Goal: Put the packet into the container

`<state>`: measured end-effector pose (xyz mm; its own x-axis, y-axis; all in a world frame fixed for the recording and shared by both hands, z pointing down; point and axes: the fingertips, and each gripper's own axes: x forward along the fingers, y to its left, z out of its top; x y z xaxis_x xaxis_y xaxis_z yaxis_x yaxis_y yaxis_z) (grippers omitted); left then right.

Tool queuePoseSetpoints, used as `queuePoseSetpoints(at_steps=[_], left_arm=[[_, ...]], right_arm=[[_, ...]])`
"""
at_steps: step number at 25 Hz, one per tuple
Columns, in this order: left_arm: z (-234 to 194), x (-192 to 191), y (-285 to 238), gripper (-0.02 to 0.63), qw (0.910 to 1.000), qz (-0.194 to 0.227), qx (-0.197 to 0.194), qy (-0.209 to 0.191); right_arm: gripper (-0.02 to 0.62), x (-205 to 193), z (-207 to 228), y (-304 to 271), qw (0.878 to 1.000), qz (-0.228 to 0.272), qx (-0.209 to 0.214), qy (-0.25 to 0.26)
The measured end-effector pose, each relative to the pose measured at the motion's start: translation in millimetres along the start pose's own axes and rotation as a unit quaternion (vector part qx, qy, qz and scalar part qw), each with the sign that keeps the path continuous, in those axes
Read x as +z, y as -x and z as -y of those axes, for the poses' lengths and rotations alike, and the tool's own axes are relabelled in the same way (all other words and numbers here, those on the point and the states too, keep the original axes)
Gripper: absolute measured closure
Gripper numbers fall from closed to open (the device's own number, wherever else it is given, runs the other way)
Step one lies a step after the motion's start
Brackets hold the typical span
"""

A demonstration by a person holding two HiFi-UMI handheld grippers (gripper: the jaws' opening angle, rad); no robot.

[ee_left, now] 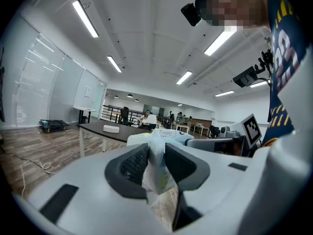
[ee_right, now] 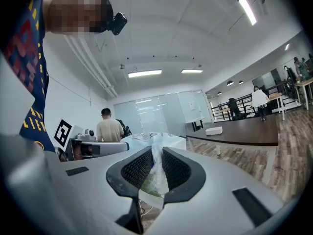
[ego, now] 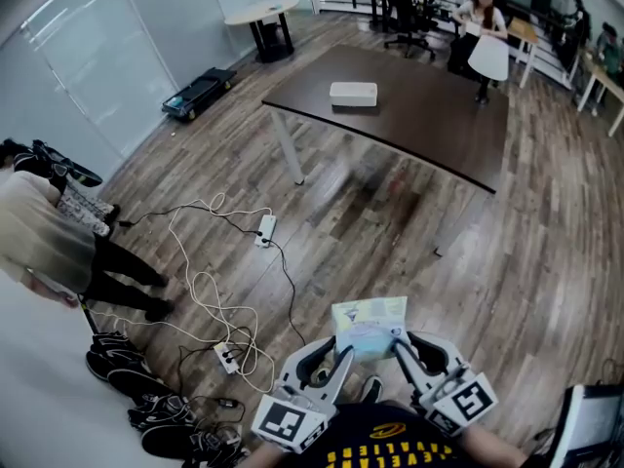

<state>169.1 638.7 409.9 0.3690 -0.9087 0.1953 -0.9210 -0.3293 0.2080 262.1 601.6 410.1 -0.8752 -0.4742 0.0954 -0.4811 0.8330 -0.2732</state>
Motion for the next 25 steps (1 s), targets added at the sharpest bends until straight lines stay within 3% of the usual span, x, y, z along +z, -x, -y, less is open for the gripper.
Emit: queuePoseSetpoints(at_steps=[9,25], left_arm=[[-35.4,-0.3,-33.6,0.494,0.9998,-0.011,-0.006,0.018],[-188.3,48.5,-99.1,0.494,0.9960,0.004,-0.088,0.017]], right_arm=[[0.531,-1.8,28.5,-40.1,1.000,-0.020,-0.010,-0.006],[0.531,30.1,60.2,-194.7,0.996,-0.034,-0.080,0.027]])
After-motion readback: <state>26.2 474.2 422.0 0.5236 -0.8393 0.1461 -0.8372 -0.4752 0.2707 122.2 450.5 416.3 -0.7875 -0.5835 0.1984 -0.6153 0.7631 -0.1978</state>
